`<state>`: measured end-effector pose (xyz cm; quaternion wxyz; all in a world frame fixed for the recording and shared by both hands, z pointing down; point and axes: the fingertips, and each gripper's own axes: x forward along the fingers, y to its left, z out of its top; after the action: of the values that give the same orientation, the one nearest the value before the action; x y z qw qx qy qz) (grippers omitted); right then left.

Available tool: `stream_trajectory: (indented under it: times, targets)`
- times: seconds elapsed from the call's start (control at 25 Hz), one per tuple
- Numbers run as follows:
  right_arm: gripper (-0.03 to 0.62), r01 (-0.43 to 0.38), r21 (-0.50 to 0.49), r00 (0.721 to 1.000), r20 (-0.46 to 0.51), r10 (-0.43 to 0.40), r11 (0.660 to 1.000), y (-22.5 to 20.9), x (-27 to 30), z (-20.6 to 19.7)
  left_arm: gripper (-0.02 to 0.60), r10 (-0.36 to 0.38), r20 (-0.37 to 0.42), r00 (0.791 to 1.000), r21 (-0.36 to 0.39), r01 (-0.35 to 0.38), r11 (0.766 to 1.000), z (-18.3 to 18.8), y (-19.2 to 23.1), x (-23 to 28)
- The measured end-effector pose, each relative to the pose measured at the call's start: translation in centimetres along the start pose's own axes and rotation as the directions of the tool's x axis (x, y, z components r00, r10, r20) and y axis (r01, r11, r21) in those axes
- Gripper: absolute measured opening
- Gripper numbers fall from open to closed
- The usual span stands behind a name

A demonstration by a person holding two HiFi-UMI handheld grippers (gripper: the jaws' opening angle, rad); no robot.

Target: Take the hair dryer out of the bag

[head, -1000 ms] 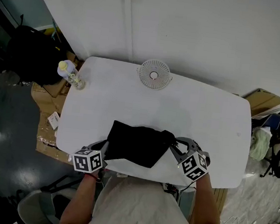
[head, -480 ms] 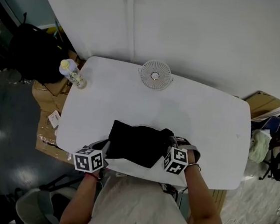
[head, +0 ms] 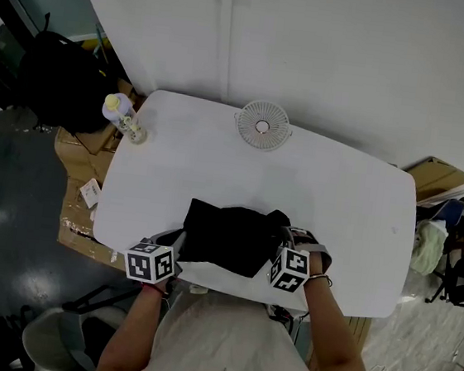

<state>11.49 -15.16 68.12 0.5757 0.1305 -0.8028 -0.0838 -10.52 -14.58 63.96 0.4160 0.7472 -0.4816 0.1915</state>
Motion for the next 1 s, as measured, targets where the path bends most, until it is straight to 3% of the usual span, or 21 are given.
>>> stream_trajectory:
  times: [0.28,0.48,0.68,1.0]
  targets:
    - [0.202,0.014,0.008,1.000,0.028,-0.014,1.000,-1.1,-0.2,0.6,0.021,-0.002,-0.006,1.000,-0.002,0.002,1.000,0.2,0.1,0.3]
    - [0.264,-0.034,-0.040,0.999,-0.031,0.033,0.999,-0.6,1.5,-0.1,0.021,-0.009,-0.010,1.000,0.001,0.009,1.000,0.3,-0.1,0.4]
    - [0.270,-0.047,-0.101,0.995,-0.096,0.037,0.994,-0.7,3.2,-0.5,0.021,-0.014,-0.017,1.000,0.004,0.014,1.000,0.3,-0.4,0.6]
    - [0.252,-0.194,-0.090,0.973,-0.141,0.180,0.977,-0.4,3.8,-0.4,0.021,-0.021,-0.032,0.999,0.013,0.021,1.000,0.3,-0.7,1.2]
